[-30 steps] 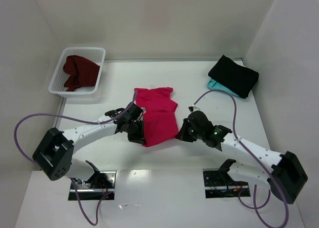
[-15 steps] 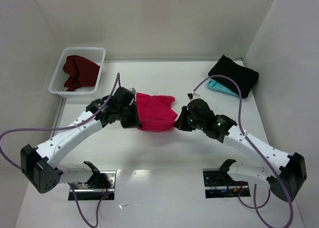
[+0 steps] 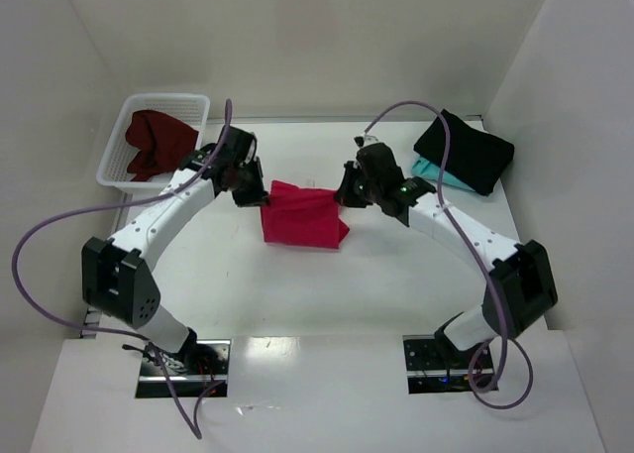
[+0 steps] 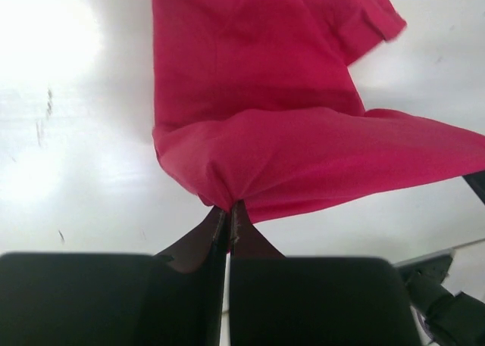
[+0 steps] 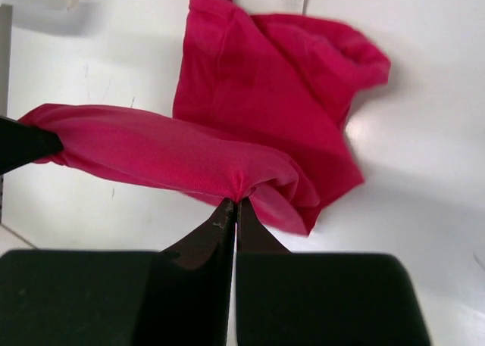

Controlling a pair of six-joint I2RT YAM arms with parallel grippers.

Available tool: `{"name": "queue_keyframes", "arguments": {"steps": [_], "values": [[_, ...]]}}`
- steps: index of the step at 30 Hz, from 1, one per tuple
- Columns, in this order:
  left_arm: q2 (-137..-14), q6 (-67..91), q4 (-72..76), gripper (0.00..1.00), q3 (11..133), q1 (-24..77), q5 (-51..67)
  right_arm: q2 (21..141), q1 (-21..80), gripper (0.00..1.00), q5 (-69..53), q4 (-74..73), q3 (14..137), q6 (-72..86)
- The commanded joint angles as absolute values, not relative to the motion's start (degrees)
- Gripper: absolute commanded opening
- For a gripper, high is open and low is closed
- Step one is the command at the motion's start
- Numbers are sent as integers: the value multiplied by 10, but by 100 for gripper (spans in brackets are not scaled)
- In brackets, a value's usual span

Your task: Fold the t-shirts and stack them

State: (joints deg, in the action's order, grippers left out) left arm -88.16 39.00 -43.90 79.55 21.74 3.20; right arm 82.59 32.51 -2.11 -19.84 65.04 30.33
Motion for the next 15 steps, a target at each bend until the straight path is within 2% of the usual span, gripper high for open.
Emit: {"name": "queue_keyframes", "arguments": {"steps": [1, 6, 15], "values": [[-931, 338, -438, 0, 833, 187, 29, 869, 300, 0, 4, -163, 712, 265], [-990, 315, -411, 0, 867, 176, 43, 931, 289, 0, 18, -163, 745, 254], [-1106, 297, -380, 0, 931, 152, 62, 973, 267, 0, 28, -157, 746, 254]]}}
